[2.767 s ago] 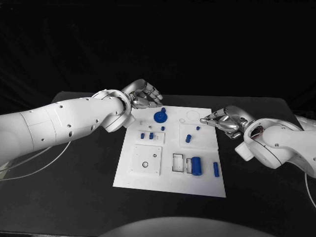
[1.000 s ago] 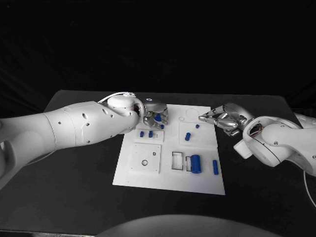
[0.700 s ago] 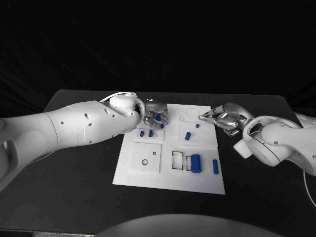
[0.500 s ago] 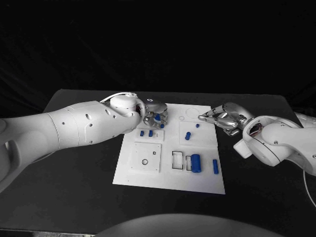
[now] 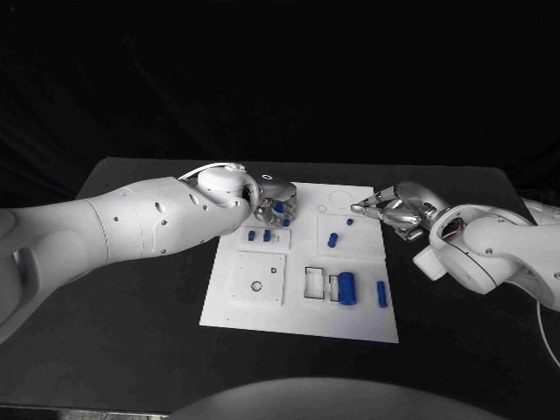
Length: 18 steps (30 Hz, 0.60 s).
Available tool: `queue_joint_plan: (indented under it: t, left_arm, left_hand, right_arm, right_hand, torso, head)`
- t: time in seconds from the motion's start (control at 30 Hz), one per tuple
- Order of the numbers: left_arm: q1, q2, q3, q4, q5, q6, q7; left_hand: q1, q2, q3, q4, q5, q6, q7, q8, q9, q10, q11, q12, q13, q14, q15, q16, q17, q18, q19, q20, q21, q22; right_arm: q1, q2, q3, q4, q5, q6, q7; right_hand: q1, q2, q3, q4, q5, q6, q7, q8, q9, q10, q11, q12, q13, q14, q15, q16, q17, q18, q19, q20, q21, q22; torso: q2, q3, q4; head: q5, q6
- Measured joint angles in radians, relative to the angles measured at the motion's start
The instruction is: Assemble the parts on the task board
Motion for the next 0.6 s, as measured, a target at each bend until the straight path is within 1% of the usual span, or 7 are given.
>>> queue_joint_plan:
  t: [0.43, 0.6]
  left_arm:
    - [0.000, 0.007, 0.000, -0.004, -0.017, 0.017, -0.001]
    - [0.000, 0.009, 0.000, -0.005, -0.017, 0.027, -0.002]
  left_hand:
    - [0.000, 0.000, 0.008, 0.003, 0.000, 0.000, 0.000, 0.000, -0.003, -0.001, 0.001, 0.000, 0.000, 0.000, 0.000, 0.000, 0.000, 0.000, 0.000, 0.000, 0.000, 0.000]
    - [0.000, 0.000, 0.011, 0.000, 0.000, 0.000, 0.000, 0.000, -0.004, -0.001, 0.001, 0.000, 0.000, 0.000, 0.000, 0.000, 0.000, 0.000, 0.000, 0.000, 0.000, 0.000]
  right_arm:
    - [0.000, -0.002, 0.000, 0.003, 0.003, 0.004, -0.003]
    - [0.000, -0.003, 0.000, 0.003, 0.003, 0.005, -0.005]
  right_hand:
    - [0.000, 0.000, 0.000, 0.000, 0.000, 0.000, 0.000, 0.000, 0.000, 0.000, 0.000, 0.000, 0.000, 0.000, 0.000, 0.000, 0.000, 0.000, 0.000, 0.000, 0.000, 0.000]
    - [0.000, 0.000, 0.000, 0.000, 0.000, 0.000, 0.000, 0.000, 0.000, 0.000, 0.000, 0.000, 0.000, 0.000, 0.000, 0.000, 0.000, 0.000, 0.000, 0.000, 0.000, 0.001]
  torso:
    - [0.000, 0.0000, -0.0009]
    - [0.000, 0.0000, -0.0010]
  head:
    - [-0.003, 0.000]
    - [-0.004, -0.002]
